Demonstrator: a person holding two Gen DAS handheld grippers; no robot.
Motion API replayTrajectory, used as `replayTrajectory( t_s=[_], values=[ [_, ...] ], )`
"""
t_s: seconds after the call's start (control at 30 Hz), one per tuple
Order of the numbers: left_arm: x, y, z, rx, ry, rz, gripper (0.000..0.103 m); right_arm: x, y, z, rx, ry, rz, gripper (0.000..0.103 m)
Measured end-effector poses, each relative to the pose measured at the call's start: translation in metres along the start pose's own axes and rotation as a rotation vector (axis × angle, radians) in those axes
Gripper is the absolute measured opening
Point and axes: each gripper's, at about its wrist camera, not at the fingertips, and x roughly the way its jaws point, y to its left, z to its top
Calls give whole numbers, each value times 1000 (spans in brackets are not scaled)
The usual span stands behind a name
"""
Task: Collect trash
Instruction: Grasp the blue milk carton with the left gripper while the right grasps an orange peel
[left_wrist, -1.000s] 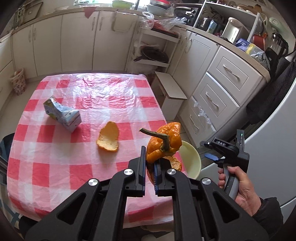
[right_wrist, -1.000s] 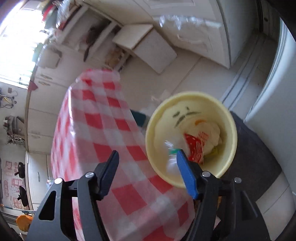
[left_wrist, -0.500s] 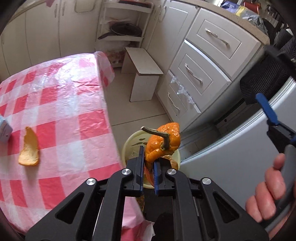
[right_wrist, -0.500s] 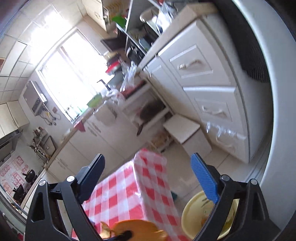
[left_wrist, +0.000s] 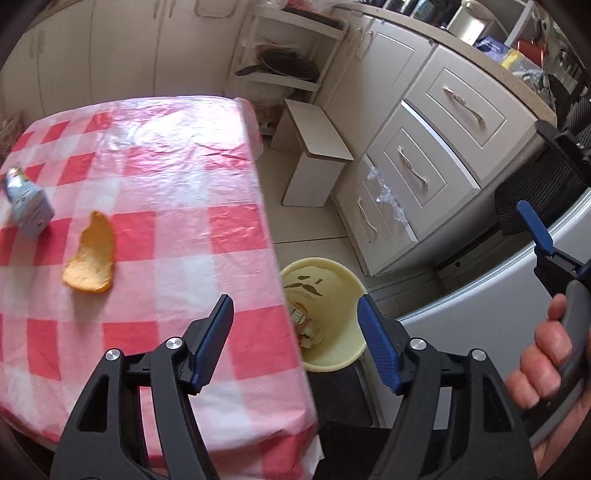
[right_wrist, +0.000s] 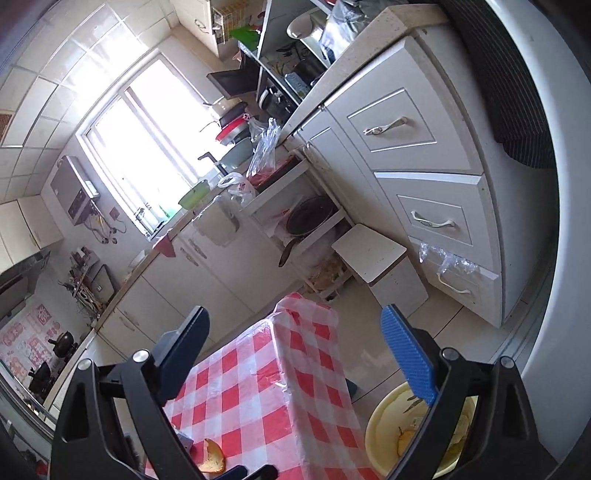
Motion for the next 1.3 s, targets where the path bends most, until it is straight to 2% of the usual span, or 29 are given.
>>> replayTrajectory(
  t_s=[0.17, 0.23, 0.43, 0.53, 0.63, 0.73, 0.83, 0.9, 1.0, 1.13, 1.3],
  values=[
    [-40, 71, -28, -78, -37, 106, 70, 18, 20, -19, -66, 98, 18, 91],
    [-52, 108, -36, -145, -39, 140, 70, 29, 32, -31, -111, 155, 27, 91],
    [-81, 194, -50, -351, -60, 164, 71, 55, 70, -73, -265, 309, 73, 91],
    [-89, 219, -48, -435, -77, 138, 72, 68, 83, -94, -316, 387, 79, 91],
    [-91, 236, -35, -499, -93, 130, 78, 84, 93, -115, -364, 442, 69, 91],
    [-84, 259, -11, -564, -106, 150, 81, 105, 101, -144, -434, 492, 57, 91],
    [-67, 281, 24, -640, -92, 166, 82, 129, 106, -163, -432, 549, 41, 91],
    [-53, 287, 44, -658, -78, 198, 82, 141, 112, -172, -449, 557, 52, 91],
    [-26, 294, 76, -658, -22, 290, 82, 158, 121, -182, -461, 584, 53, 91],
    [7, 300, 102, -670, 35, 380, 82, 168, 132, -192, -511, 578, 80, 91],
    [24, 305, 110, -688, 72, 395, 82, 183, 136, -207, -524, 631, 98, 91]
  ],
)
